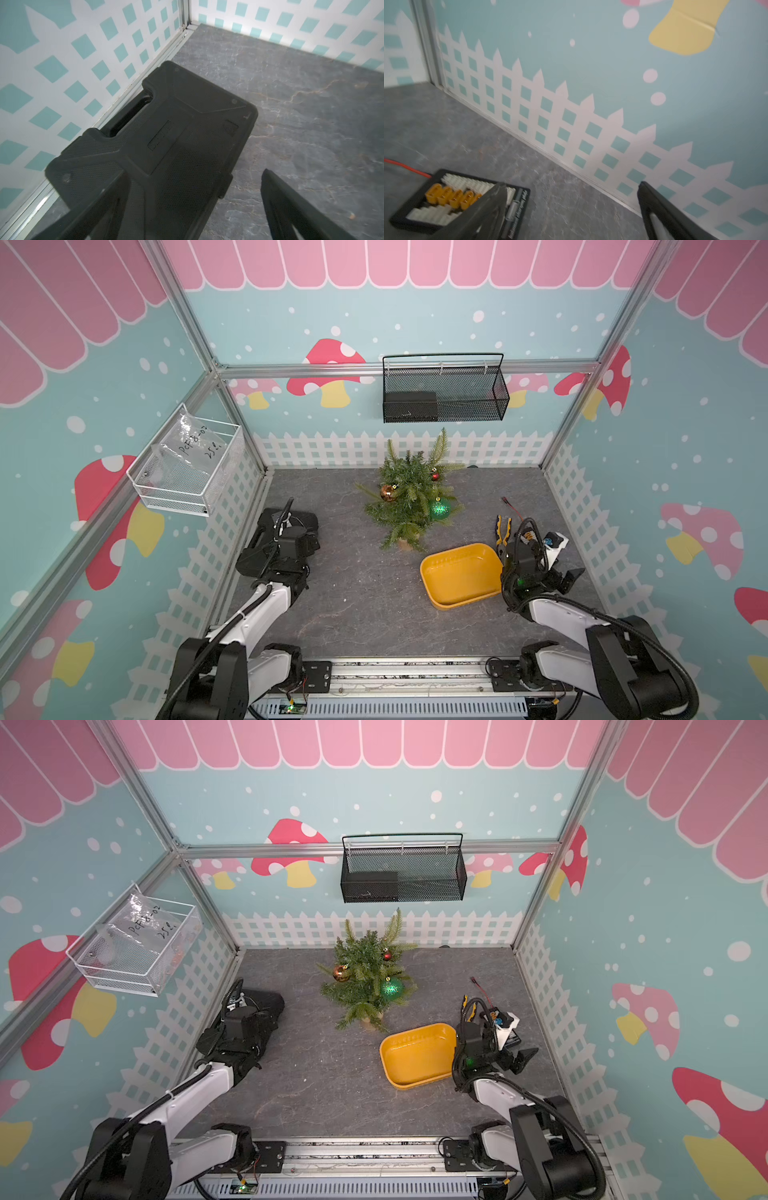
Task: Decorate the small christmas tree with ornaments
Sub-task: Reset both arms
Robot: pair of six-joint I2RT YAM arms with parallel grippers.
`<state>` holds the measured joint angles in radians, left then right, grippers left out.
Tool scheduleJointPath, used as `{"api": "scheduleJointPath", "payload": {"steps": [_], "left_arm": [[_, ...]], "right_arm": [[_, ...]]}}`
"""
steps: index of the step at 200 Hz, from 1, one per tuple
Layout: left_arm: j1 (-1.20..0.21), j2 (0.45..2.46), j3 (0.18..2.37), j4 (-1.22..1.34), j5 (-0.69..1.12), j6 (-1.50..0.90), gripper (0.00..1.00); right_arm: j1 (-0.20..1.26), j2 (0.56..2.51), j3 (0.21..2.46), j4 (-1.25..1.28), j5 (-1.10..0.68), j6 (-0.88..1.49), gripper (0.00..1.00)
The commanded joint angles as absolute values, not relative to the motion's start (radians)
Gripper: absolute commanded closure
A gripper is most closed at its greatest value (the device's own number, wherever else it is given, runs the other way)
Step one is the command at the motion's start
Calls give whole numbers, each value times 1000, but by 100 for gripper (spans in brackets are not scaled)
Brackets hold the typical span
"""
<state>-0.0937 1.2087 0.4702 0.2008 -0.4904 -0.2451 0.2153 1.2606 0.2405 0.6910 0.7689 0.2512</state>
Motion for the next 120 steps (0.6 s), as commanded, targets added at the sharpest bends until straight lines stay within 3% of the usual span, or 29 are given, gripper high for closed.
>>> {"api": "scheduleJointPath", "payload": {"steps": [1,28,39,51,64,73,84,120], "left_arm": [[-81,1311,414,540,-455,-170,1],[-89,1400,438,665,-379,-68,2],[-85,1470,370,857,-358,-52,1],[-98,1579,311,1128,-363,-13,1],[-116,1526,377,894,-380,-31,1],[-95,1565,380,960,-385,-32,1],[-92,1536,391,881,-378,-55,1],[-103,1552,377,939,-406,-38,1]], "right_arm": [[183,1298,171,1107,757,143,0],[116,1387,123,1347,500,33,1],[90,1491,89,1549,380,-20,0],[89,1513,111,1473,245,-48,0],[95,1568,141,1513,311,-52,1],[78,1520,187,1326,305,3,1],[66,1560,170,1436,300,-15,0],[66,1530,176,1371,298,4,0]]}}
